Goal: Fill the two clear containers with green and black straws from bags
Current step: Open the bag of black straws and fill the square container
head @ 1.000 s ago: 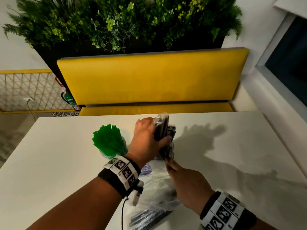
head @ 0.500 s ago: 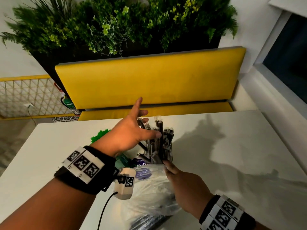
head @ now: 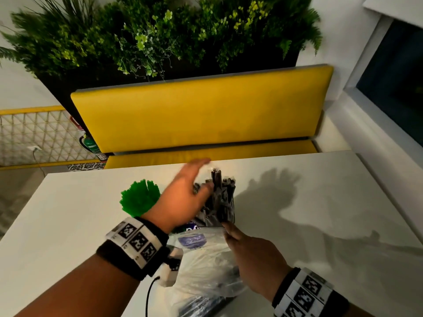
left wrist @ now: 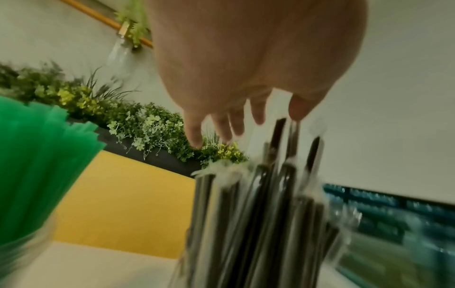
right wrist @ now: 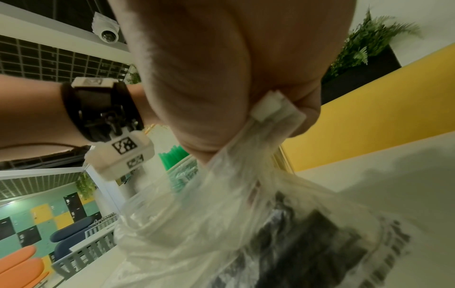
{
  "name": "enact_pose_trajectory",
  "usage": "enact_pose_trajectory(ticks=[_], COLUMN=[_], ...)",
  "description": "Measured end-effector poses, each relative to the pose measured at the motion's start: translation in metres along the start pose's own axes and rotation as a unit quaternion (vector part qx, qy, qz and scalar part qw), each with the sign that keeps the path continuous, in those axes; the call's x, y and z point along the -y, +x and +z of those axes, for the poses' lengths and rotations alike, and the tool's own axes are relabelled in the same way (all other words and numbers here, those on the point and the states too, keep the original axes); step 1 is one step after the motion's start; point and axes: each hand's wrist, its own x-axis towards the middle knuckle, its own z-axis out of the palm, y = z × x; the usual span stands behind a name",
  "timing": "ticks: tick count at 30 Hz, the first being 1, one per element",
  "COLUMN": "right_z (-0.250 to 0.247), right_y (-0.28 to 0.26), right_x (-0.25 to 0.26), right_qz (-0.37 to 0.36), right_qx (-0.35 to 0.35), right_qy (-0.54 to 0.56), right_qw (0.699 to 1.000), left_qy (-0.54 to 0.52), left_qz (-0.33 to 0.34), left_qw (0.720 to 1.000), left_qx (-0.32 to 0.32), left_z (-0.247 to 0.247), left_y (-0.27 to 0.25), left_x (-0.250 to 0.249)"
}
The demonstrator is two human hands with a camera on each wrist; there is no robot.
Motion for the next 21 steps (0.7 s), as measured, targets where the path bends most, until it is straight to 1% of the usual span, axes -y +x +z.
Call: enact_pose_trajectory(ticks=[1, 2, 3, 4, 5, 6, 7, 8, 9, 10, 11, 12, 13, 15, 16, 17, 18, 19, 20, 21], right_z=[0.001, 0.002, 0.003, 0.003, 0.004, 0.004, 0.005, 0.004, 0.004, 0.003, 0.003, 0.003, 0.003, 0.002, 0.001, 0.001, 0.001, 0.003, 0.006, 0.011], right_y=[0.001, 0.001, 0.002, 0.003, 0.003, 0.003, 0.002, 0.002, 0.002, 0.003, 0.003, 0.003, 0.003, 0.001, -0.001, -0.002, -0.005, -0.008, -0.010, -0.012], right_x=[0.000, 0.001, 0.001, 0.001, 0.001, 0.001, 0.001, 0.001, 0.000, 0.001, 0.001, 0.002, 0.002, 0.002, 0.002, 0.002, 0.001, 0.002, 0.002, 0.002], right_qz=[0.004, 0.008, 0.010, 0.009, 0.008, 0.008, 0.009, 0.007, 0.003, 0.001, 0.001, 0.004, 0.008, 0.007, 0.002, -0.003, -0.001, 0.005, 0.008, 0.009], right_qx=[0.002, 0.003, 0.001, -0.002, -0.004, -0.004, -0.003, -0.003, -0.007, -0.012, -0.014, -0.013, -0.011, -0.012, -0.015, -0.018, -0.021, -0.023, -0.029, -0.037], right_qy=[0.001, 0.002, 0.001, -0.002, -0.004, -0.003, -0.003, -0.003, -0.007, -0.009, -0.011, -0.009, -0.007, -0.004, -0.003, -0.002, 0.004, 0.012, 0.017, 0.023], right_qw=[1.000, 1.000, 1.000, 1.000, 1.000, 1.000, 1.000, 1.000, 1.000, 1.000, 1.000, 1.000, 1.000, 1.000, 1.000, 1.000, 1.000, 1.000, 0.999, 0.999], left_qy=[0.013, 0.042, 0.095, 0.170, 0.251, 0.313, 0.345, 0.347, 0.329, 0.302, 0.290, 0.300, 0.323, 0.372, 0.371, 0.357, 0.334, 0.304, 0.262, 0.210], left_qz=[0.029, 0.071, 0.114, 0.144, 0.152, 0.146, 0.137, 0.140, 0.147, 0.154, 0.154, 0.153, 0.157, 0.153, 0.147, 0.139, 0.141, 0.157, 0.187, 0.229], left_qw=[0.998, 0.993, 0.985, 0.974, 0.955, 0.930, 0.911, 0.909, 0.920, 0.935, 0.943, 0.940, 0.931, 0.905, 0.904, 0.912, 0.925, 0.938, 0.947, 0.950], left_qx=[-0.055, -0.090, -0.083, -0.037, 0.043, 0.126, 0.178, 0.184, 0.151, 0.098, 0.057, 0.046, 0.063, 0.141, 0.156, 0.147, 0.117, 0.066, 0.003, -0.042], left_z=[-0.004, -0.005, 0.000, 0.008, 0.023, 0.036, 0.042, 0.043, 0.040, 0.037, 0.035, 0.036, 0.039, 0.048, 0.046, 0.040, 0.031, 0.021, 0.012, 0.002], left_y=[0.003, 0.004, 0.006, 0.006, 0.007, 0.006, 0.006, 0.006, 0.008, 0.010, 0.010, 0.010, 0.009, 0.007, 0.008, 0.010, 0.010, 0.005, -0.003, -0.017], left_x=[-0.004, -0.010, -0.016, -0.019, -0.019, -0.013, -0.006, -0.001, 0.001, 0.001, -0.002, -0.005, -0.006, -0.002, 0.001, 0.002, -0.002, -0.008, -0.015, -0.022])
